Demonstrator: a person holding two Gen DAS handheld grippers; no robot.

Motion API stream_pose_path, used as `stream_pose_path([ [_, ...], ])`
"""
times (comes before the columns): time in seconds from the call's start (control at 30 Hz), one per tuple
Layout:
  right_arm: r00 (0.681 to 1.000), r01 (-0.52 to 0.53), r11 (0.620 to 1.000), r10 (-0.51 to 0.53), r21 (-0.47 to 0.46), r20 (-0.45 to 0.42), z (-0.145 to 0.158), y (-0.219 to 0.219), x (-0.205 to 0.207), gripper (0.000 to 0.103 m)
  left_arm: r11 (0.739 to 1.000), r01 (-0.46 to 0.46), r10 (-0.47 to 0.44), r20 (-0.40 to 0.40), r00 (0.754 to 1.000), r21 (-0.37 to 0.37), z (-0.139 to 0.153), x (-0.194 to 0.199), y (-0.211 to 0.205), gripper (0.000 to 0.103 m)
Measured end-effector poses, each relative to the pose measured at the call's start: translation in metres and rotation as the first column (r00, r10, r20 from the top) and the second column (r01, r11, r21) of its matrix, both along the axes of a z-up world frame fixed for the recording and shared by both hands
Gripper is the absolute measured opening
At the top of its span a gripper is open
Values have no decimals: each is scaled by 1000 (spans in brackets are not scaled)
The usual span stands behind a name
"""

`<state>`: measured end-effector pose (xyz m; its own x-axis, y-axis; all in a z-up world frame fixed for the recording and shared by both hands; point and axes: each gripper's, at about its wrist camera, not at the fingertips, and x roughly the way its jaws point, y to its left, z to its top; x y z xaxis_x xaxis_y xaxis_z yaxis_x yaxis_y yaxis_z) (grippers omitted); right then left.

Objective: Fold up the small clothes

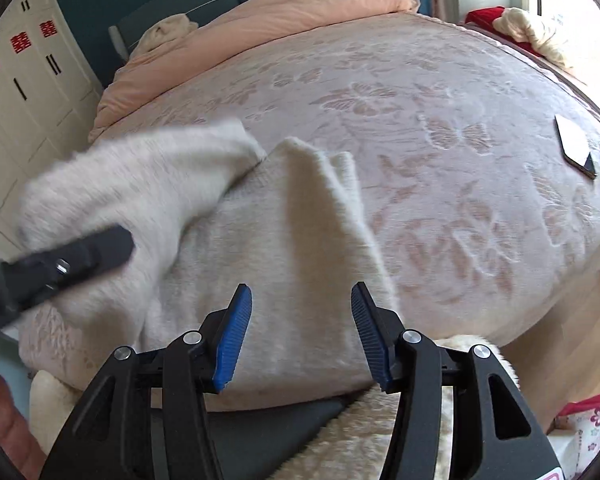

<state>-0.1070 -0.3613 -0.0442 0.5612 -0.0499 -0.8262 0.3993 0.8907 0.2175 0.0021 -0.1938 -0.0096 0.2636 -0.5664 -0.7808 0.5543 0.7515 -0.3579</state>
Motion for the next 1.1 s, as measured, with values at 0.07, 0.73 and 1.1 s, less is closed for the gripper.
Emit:
stream_pose_path([
  [0.07, 1000, 29, 999, -29, 19, 3, 3, -16, -11, 55, 997, 29, -26, -41, 999, 72, -28, -6, -19, 22],
  [0.73, 979, -142, 925, 184, 352, -90, -28, 34, 74, 43, 916, -67, 58, 33, 998, 396, -92, -18, 87, 84],
  [1.1, 989, -120, 983, 107, 136, 105, 31, -6, 35, 21, 976, -94, 98, -16, 995, 195, -62, -12, 104, 12],
])
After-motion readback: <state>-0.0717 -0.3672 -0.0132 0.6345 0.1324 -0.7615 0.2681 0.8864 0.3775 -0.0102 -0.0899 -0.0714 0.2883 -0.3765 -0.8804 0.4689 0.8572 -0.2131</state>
